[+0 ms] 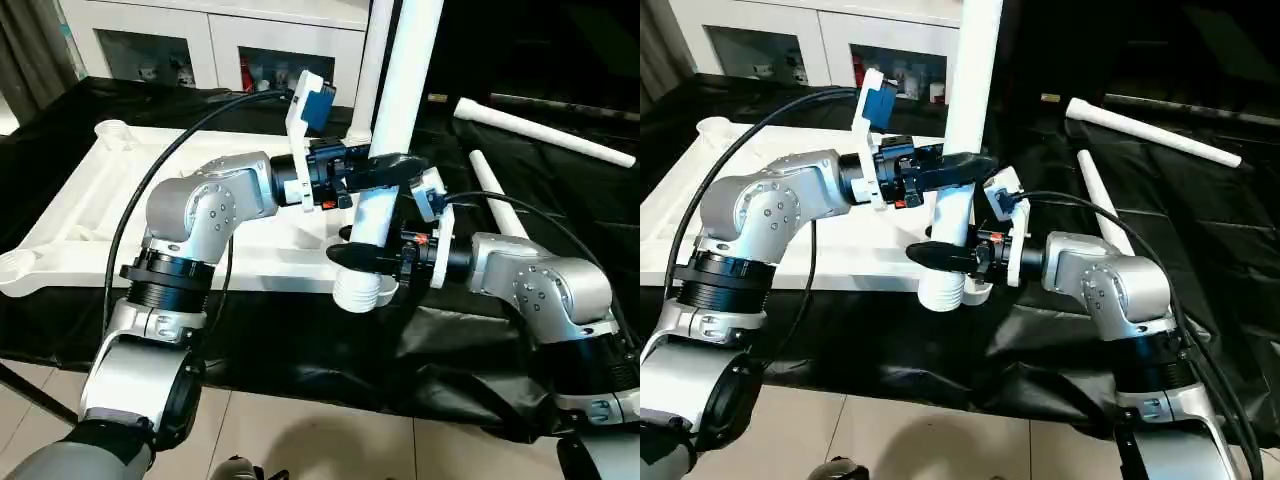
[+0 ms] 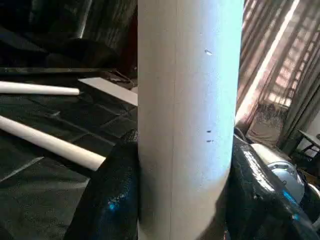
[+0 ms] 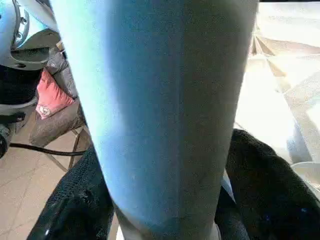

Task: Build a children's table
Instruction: Pick table leg

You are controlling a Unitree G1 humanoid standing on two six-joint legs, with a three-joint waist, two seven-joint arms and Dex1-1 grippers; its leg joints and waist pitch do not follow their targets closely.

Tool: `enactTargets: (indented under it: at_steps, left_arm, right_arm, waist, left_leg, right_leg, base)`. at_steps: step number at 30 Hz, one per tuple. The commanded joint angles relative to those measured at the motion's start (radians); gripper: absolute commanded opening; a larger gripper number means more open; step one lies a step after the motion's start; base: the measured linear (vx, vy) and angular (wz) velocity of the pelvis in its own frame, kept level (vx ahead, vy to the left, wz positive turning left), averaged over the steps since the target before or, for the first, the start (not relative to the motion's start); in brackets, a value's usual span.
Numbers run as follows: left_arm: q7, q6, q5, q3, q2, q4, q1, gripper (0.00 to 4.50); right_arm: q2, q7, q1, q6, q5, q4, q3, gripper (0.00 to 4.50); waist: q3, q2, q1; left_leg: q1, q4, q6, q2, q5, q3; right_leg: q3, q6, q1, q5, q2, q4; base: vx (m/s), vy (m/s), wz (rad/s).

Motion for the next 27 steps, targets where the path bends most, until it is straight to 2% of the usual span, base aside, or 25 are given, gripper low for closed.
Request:
enactTargets:
  at_steps: [1,3,13,21,23,25,27]
  left_arm:
    - [-0.011,0.000,-0.008,-0.008,0.004,-0.018,-0.009,1.85]
    - [-0.013,0.000,-0.009,-0.007,0.003,-0.016,-0.011,1.85]
    - [-0.018,0.000,-0.008,-0.005,0.005,-0.007,-0.017,1.85]
    - [0.010,-0.008,0.004,-0.002,-0.003,0.008,-0.022,1.85]
    - [0.046,-0.012,0.004,0.020,-0.018,0.031,-0.032,2.55]
    - [0.076,-0.018,-0.019,0.063,-0.039,0.063,-0.043,2.55]
    - [0.090,-0.047,-0.037,0.096,-0.057,0.077,-0.045,2.83]
  right_arm:
    - [-0.014,0.004,-0.008,0.008,0.013,-0.008,-0.023,3.13]
    - [-0.013,0.003,-0.007,0.008,0.016,-0.008,-0.022,3.13]
    - [-0.004,-0.002,-0.008,0.005,0.013,0.001,-0.024,2.11]
    - [-0.004,-0.013,-0.004,-0.003,0.011,0.001,-0.024,1.97]
    - [0.001,-0.022,-0.003,-0.008,0.010,0.001,-0.028,1.96]
    - [0.013,-0.042,-0.002,-0.016,0.010,0.003,-0.040,1.95]
    - [0.028,-0.064,-0.004,-0.024,0.013,0.008,-0.057,1.94]
  waist:
    - [-0.085,-0.009,0.003]
    - [-0.085,-0.010,0.003]
    - [-0.086,-0.007,0.003]
    - [-0.085,-0.007,0.002]
    - [-0.085,-0.007,0.002]
    - [-0.085,-0.009,0.002]
    - [-0.086,-0.009,0.003]
  left_leg:
    - [0.017,-0.055,0.019,0.015,-0.071,-0.009]
    - [0.017,-0.055,0.019,0.016,-0.073,-0.009]
    - [0.017,-0.055,0.016,0.015,-0.076,-0.009]
    - [0.018,-0.056,0.013,0.016,-0.081,-0.009]
    - [0.017,-0.055,0.011,0.016,-0.084,-0.009]
    - [0.017,-0.054,0.011,0.015,-0.084,-0.008]
    - [0.017,-0.054,0.010,0.014,-0.083,-0.009]
  right_leg:
    - [0.042,-0.234,0.063,-0.011,-0.047,-0.066]
    - [0.042,-0.235,0.063,-0.012,-0.047,-0.067]
    - [0.041,-0.237,0.063,-0.004,-0.046,-0.066]
    - [0.041,-0.239,0.063,-0.008,-0.046,-0.066]
    - [0.042,-0.236,0.064,-0.015,-0.047,-0.067]
    - [0.042,-0.235,0.063,-0.017,-0.046,-0.069]
    - [0.042,-0.235,0.064,-0.024,-0.049,-0.069]
  base:
    - [0.000,0.000,0.00]
    - [0.000,0.000,0.00]
    - [0.000,0.000,0.00]
    - [0.000,0.000,0.00]
    - [0.000,0.000,0.00]
    - [0.000,0.000,0.00]
    - [0.000,0.000,0.00]
